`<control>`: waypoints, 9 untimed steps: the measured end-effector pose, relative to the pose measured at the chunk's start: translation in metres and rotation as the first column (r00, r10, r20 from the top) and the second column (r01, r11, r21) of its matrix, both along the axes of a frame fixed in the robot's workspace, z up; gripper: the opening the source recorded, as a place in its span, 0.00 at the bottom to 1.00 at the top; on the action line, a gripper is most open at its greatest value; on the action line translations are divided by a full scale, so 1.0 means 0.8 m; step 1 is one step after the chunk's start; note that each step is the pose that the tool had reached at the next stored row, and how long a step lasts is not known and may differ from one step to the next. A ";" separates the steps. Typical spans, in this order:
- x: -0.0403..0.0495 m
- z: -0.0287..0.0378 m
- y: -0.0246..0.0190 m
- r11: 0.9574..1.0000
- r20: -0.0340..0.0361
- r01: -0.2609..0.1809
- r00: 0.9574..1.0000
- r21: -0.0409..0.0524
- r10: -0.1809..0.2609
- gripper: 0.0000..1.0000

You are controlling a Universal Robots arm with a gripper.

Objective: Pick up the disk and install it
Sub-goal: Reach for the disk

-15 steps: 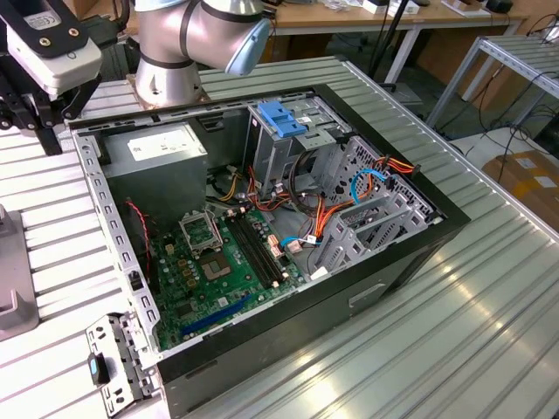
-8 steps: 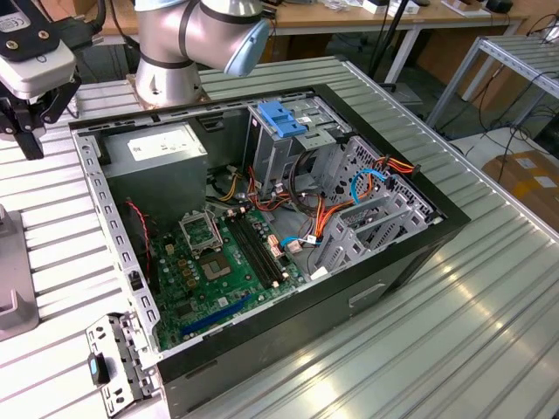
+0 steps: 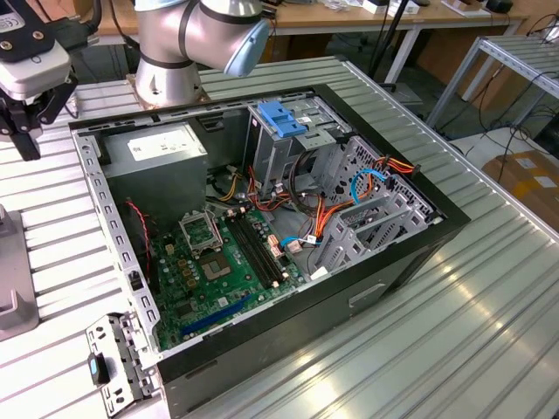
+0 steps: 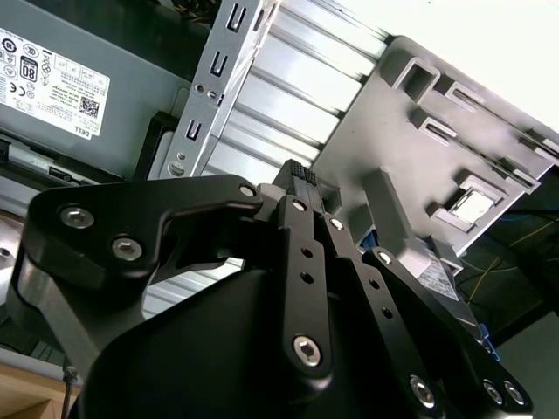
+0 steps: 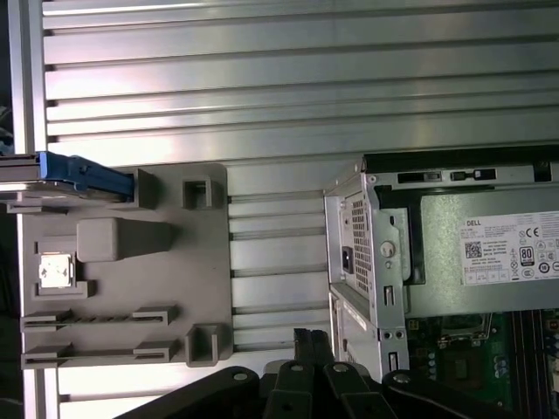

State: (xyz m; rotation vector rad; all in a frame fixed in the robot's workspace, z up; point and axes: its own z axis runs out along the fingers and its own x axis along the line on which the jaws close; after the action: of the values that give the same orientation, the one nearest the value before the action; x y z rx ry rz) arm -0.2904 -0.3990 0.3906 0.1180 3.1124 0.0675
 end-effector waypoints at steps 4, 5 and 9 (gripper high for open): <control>-0.003 -0.0001 0.0000 1.000 0.000 0.000 1.000 0.000 0.000 0.10; -0.003 -0.0002 0.0000 1.000 0.000 0.000 1.000 0.000 0.000 0.10; -0.006 -0.0002 0.0000 1.000 0.000 0.000 1.000 0.000 0.000 0.10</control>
State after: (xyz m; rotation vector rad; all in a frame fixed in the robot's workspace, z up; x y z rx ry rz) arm -0.2951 -0.3989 0.3904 0.1180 3.1124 0.0674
